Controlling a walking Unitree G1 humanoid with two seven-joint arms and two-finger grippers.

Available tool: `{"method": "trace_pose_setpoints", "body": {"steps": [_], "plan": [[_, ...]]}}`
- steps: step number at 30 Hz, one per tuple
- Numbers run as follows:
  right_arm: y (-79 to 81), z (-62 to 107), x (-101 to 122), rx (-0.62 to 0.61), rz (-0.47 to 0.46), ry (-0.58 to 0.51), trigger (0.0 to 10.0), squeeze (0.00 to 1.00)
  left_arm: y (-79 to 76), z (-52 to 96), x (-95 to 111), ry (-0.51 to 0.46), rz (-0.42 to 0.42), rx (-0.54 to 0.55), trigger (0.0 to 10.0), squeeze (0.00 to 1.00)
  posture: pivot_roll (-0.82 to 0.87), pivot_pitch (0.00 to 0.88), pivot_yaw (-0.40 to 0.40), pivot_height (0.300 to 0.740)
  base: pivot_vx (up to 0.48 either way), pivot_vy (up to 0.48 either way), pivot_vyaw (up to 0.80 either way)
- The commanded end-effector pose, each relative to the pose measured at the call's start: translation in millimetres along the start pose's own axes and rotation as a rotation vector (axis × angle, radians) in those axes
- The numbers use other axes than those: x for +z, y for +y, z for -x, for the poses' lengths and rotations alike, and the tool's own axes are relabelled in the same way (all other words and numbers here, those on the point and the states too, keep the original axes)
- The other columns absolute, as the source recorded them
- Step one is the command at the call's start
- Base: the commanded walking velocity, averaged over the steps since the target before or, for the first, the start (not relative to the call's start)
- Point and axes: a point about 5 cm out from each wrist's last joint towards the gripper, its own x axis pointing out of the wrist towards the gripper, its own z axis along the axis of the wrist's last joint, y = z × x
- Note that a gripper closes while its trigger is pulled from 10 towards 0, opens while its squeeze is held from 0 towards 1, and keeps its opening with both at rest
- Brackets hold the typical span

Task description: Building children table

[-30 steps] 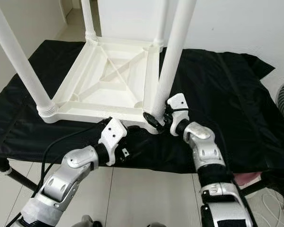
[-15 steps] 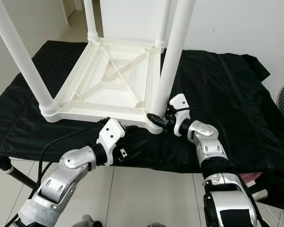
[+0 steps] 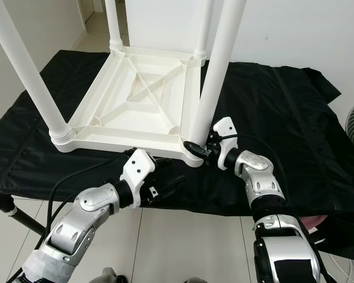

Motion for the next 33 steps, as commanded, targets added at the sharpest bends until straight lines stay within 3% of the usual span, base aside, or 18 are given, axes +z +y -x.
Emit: {"method": "trace_pose_setpoints", "body": {"steps": [1, 4, 5, 7, 8, 10, 13, 15, 18, 20, 22, 32, 33], "plan": [[-3.2, -1.0, 6.3, -0.1, 0.04, -0.009, 10.0, 0.0, -0.2, -0.6, 2.4, -0.003, -0.003, 0.006, 10.0, 0.0, -0.08, 0.053, 0.005, 0.74, 0.0, 0.0, 0.0], [-3.2, -1.0, 6.3, -0.1, 0.04, -0.009, 10.0, 0.0, -0.2, -0.6, 2.4, -0.003, -0.003, 0.006, 10.0, 0.0, -0.08, 0.053, 0.005, 0.74, 0.0, 0.0, 0.0], [-0.1, -2.9, 8.5, -0.163, 0.039, -0.021, 10.0, 0.0, -1.0, -1.3, 2.5, -0.003, -0.001, 0.005, 10.0, 0.0, -0.08, 0.055, 0.005, 0.74, 0.0, 0.0, 0.0], [-0.1, -2.9, 8.5, -0.163, 0.039, -0.021, 10.0, 0.0, -1.0, -1.3, 2.5, -0.003, -0.001, 0.005, 10.0, 0.0, -0.08, 0.055, 0.005, 0.74, 0.0, 0.0, 0.0], [7.4, -5.7, 11.2, -0.249, 0.014, -0.043, 10.0, 0.0, -2.3, -1.6, 2.3, -0.004, 0.003, 0.001, 10.0, 0.0, -0.09, 0.054, 0.0, 0.74, 0.0, 0.0, 0.0], [7.4, -5.7, 11.2, -0.249, 0.014, -0.043, 10.0, 0.0, -2.3, -1.6, 2.3, -0.004, 0.003, 0.001, 10.0, 0.0, -0.09, 0.054, 0.0, 0.74, 0.0, 0.0, 0.0], [38.4, -9.2, 15.2, -0.557, -0.041, -0.088, 10.0, 0.0, -4.4, -2.1, 1.6, -0.005, 0.008, -0.006, 10.0, 0.0, -0.09, 0.049, -0.006, 0.74, 0.0, 0.0, 0.0], [38.4, -9.2, 15.2, -0.557, -0.041, -0.088, 10.0, 0.0, -4.4, -2.1, 1.6, -0.005, 0.008, -0.006, 10.0, 0.0, -0.09, 0.049, -0.006, 0.74, 0.0, 0.0, 0.0], [53.0, -7.2, 13.8, -0.72, -0.075, -0.091, 10.0, 0.0, -4.7, -1.9, 1.5, -0.004, 0.006, -0.008, 10.0, 0.0, -0.09, 0.049, -0.006, 0.74, 0.0, 0.0, 0.0], [53.0, -7.2, 13.8, -0.72, -0.075, -0.091, 10.0, 0.0, -4.7, -1.9, 1.5, -0.004, 0.006, -0.008, 10.0, 0.0, -0.09, 0.049, -0.006, 0.74, 0.0, 0.0, 0.0], [65.4, -9.9, 12.5, -0.734, -0.114, -0.094, 10.0, 0.0, -5.5, -2.1, 1.4, -0.005, 0.008, -0.009, 10.0, 0.0, -0.09, 0.042, -0.01, 0.74, 0.0, 0.0, 0.0], [63.6, -8.3, 16.4, -0.75, -0.107, -0.092, 10.0, 0.0, -5.3, -2.8, 1.4, -0.004, 0.006, -0.014, 10.0, 0.0, -0.08, 0.038, -0.012, 0.74, 0.0, 0.0, 0.0], [65.3, -8.6, 18.3, -0.751, -0.113, -0.095, 10.0, 0.96, -4.8, -3.0, 1.6, -0.005, 0.005, -0.012, 10.0, 0.0, -0.08, 0.032, -0.013, 0.74, 0.0, 0.0, 0.0]]}}
